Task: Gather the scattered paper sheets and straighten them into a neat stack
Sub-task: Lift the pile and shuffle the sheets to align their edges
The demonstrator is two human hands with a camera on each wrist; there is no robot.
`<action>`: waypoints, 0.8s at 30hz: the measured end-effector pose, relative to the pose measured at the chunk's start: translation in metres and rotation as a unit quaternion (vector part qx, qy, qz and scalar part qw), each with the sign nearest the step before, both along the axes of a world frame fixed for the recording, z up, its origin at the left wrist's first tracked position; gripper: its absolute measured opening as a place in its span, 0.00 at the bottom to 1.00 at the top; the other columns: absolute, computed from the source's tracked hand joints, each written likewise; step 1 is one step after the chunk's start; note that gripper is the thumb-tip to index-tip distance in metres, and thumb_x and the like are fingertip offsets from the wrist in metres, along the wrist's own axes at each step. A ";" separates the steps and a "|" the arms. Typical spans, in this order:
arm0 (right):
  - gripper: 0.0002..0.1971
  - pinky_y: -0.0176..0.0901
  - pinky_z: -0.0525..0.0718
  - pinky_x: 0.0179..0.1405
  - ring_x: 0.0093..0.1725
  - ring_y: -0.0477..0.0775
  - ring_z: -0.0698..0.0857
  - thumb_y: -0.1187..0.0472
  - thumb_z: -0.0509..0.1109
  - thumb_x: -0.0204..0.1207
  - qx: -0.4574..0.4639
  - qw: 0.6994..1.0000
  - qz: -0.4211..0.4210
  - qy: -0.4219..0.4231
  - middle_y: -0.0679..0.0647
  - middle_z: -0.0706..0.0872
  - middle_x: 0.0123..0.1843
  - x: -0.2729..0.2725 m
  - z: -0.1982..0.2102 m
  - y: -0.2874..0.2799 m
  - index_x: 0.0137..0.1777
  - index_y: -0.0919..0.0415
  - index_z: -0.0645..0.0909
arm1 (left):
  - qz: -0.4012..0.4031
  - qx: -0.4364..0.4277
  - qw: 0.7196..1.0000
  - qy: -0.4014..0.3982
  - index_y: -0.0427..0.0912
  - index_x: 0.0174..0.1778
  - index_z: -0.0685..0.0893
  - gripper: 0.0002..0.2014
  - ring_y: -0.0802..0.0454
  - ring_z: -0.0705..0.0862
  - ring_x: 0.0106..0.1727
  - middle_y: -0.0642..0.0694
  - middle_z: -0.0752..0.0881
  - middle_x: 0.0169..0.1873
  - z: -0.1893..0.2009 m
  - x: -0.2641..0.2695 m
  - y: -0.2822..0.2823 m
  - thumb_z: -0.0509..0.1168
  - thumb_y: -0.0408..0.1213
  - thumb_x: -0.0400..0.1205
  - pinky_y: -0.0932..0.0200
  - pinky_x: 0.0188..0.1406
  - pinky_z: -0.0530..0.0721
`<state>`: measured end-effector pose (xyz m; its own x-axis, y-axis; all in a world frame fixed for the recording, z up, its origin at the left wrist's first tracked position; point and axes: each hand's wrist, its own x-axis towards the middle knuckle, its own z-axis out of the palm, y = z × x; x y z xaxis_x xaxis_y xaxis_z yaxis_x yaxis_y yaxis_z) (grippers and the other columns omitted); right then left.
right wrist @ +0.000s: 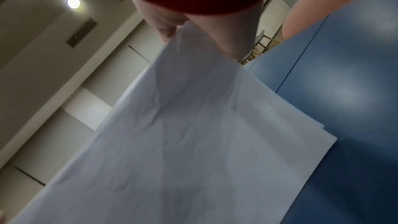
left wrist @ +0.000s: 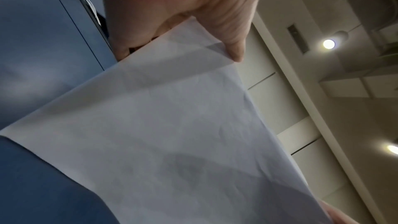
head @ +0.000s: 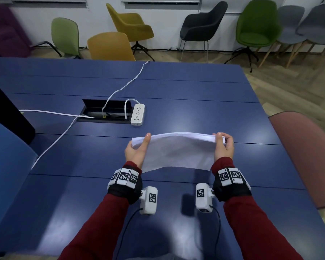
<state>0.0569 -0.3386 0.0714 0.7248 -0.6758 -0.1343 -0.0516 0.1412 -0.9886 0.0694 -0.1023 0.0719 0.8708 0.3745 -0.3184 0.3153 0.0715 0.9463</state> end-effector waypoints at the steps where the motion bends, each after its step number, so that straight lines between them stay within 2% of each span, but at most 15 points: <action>1: 0.06 0.42 0.77 0.55 0.50 0.51 0.80 0.49 0.69 0.68 0.011 1.000 -0.001 -0.005 0.62 0.87 0.58 0.000 0.001 0.000 0.37 0.46 0.75 | -0.002 0.002 1.000 0.001 0.42 0.51 0.84 0.24 0.49 0.85 0.46 0.47 0.86 0.48 0.001 0.000 0.000 0.74 0.57 0.68 0.58 0.47 0.80; 3: 0.11 0.50 0.77 0.62 0.51 0.50 0.79 0.42 0.69 0.61 0.034 0.999 0.017 0.002 0.55 0.86 0.53 0.000 0.002 -0.002 0.37 0.45 0.74 | -0.007 0.001 1.000 0.003 0.43 0.51 0.84 0.25 0.48 0.86 0.48 0.46 0.87 0.49 0.001 0.002 0.003 0.74 0.58 0.67 0.56 0.49 0.81; 4: 0.13 0.50 0.77 0.63 0.51 0.50 0.79 0.40 0.69 0.61 0.041 0.998 0.039 0.012 0.51 0.83 0.52 -0.002 0.004 -0.004 0.38 0.44 0.73 | -0.013 -0.004 1.000 0.003 0.44 0.51 0.84 0.26 0.48 0.86 0.49 0.45 0.87 0.50 0.000 0.002 0.004 0.75 0.59 0.66 0.56 0.50 0.82; 6: 0.15 0.47 0.74 0.65 0.56 0.49 0.78 0.41 0.71 0.63 0.039 0.994 0.100 0.023 0.49 0.79 0.55 -0.008 0.003 -0.008 0.46 0.43 0.73 | -0.035 -0.024 0.999 -0.003 0.46 0.53 0.83 0.31 0.49 0.86 0.49 0.46 0.87 0.51 -0.001 0.001 0.008 0.76 0.61 0.60 0.56 0.50 0.83; 7: 0.18 0.45 0.74 0.65 0.59 0.49 0.77 0.45 0.73 0.64 0.022 0.991 0.132 0.022 0.50 0.79 0.59 -0.011 0.000 -0.010 0.51 0.44 0.73 | -0.050 -0.037 0.998 -0.008 0.45 0.54 0.83 0.32 0.49 0.87 0.49 0.46 0.88 0.51 -0.001 -0.001 0.010 0.77 0.59 0.59 0.57 0.48 0.83; 8: 0.21 0.42 0.75 0.64 0.61 0.50 0.78 0.51 0.76 0.65 -0.005 0.987 0.158 0.027 0.52 0.80 0.60 -0.015 -0.003 -0.013 0.56 0.47 0.73 | -0.071 -0.046 0.996 -0.013 0.44 0.54 0.84 0.29 0.49 0.87 0.48 0.45 0.88 0.51 -0.002 -0.001 0.011 0.78 0.55 0.61 0.59 0.46 0.84; 9: 0.22 0.39 0.78 0.60 0.59 0.51 0.80 0.60 0.77 0.66 -0.032 0.984 0.172 0.031 0.54 0.82 0.58 -0.017 -0.007 -0.016 0.58 0.52 0.74 | -0.090 -0.048 0.995 -0.018 0.43 0.52 0.84 0.23 0.47 0.87 0.49 0.44 0.89 0.50 -0.002 -0.002 0.013 0.79 0.48 0.65 0.59 0.46 0.85; 11: 0.17 0.33 0.81 0.48 0.45 0.44 0.85 0.72 0.74 0.71 -0.076 0.981 0.169 0.053 0.54 0.84 0.45 -0.019 -0.011 -0.018 0.59 0.64 0.78 | -0.103 -0.034 0.994 -0.019 0.44 0.46 0.85 0.14 0.41 0.88 0.53 0.43 0.89 0.47 -0.001 -0.002 0.015 0.78 0.40 0.68 0.52 0.52 0.87; 12: 0.15 0.37 0.82 0.49 0.38 0.38 0.85 0.74 0.71 0.73 -0.090 0.981 0.163 0.063 0.54 0.84 0.44 -0.018 -0.012 -0.020 0.60 0.70 0.79 | -0.097 -0.022 0.995 -0.024 0.44 0.44 0.85 0.14 0.39 0.88 0.55 0.41 0.89 0.46 0.000 -0.001 0.016 0.78 0.42 0.66 0.47 0.56 0.86; 13: 0.16 0.43 0.83 0.55 0.36 0.35 0.85 0.74 0.69 0.74 -0.097 0.980 0.158 0.068 0.55 0.85 0.46 -0.016 -0.011 -0.021 0.63 0.74 0.79 | -0.089 -0.001 0.995 -0.037 0.44 0.43 0.85 0.14 0.40 0.88 0.53 0.40 0.89 0.45 0.003 0.001 0.017 0.76 0.44 0.65 0.44 0.58 0.86; 15: 0.17 0.52 0.81 0.64 0.42 0.44 0.85 0.73 0.67 0.77 -0.095 0.982 0.154 0.051 0.58 0.84 0.51 -0.012 -0.001 -0.022 0.65 0.74 0.76 | -0.086 0.047 0.992 -0.084 0.48 0.38 0.82 0.11 0.45 0.86 0.45 0.41 0.87 0.42 0.015 0.002 0.015 0.76 0.44 0.66 0.44 0.54 0.86; 16: 0.16 0.50 0.81 0.63 0.44 0.45 0.85 0.73 0.65 0.78 -0.092 0.984 0.152 0.034 0.58 0.84 0.50 -0.009 0.006 -0.024 0.65 0.73 0.76 | -0.085 0.059 0.988 -0.111 0.49 0.36 0.81 0.09 0.48 0.84 0.41 0.43 0.86 0.39 0.024 0.003 0.012 0.76 0.42 0.69 0.46 0.50 0.85; 18: 0.14 0.33 0.83 0.54 0.39 0.33 0.86 0.73 0.63 0.79 -0.082 0.984 0.158 -0.007 0.52 0.84 0.46 -0.004 0.021 -0.029 0.65 0.69 0.75 | -0.080 0.053 0.982 -0.160 0.48 0.35 0.80 0.09 0.49 0.81 0.38 0.46 0.84 0.36 0.040 0.004 0.007 0.75 0.36 0.73 0.53 0.43 0.83; 20: 0.13 0.23 0.81 0.47 0.35 0.26 0.84 0.73 0.61 0.80 -0.086 0.982 0.165 -0.039 0.46 0.83 0.44 -0.001 0.030 -0.033 0.63 0.64 0.74 | -0.076 0.040 0.978 -0.190 0.47 0.35 0.79 0.08 0.50 0.81 0.38 0.45 0.84 0.36 0.049 0.004 0.004 0.73 0.35 0.75 0.56 0.41 0.81; 24: 0.09 0.21 0.80 0.41 0.32 0.27 0.83 0.71 0.64 0.79 -0.092 0.981 0.166 -0.034 0.47 0.83 0.41 -0.007 0.018 -0.032 0.51 0.56 0.78 | -0.073 0.091 0.976 -0.183 0.49 0.34 0.79 0.10 0.55 0.80 0.37 0.49 0.83 0.34 0.034 0.007 0.002 0.74 0.35 0.74 0.56 0.44 0.80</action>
<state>0.0503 -0.3708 0.0896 0.9120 -0.4095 0.0238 0.0022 -0.0531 -0.9986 0.0765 -0.0999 0.1056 0.9619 0.2598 0.0849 -0.0524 -0.1295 0.9902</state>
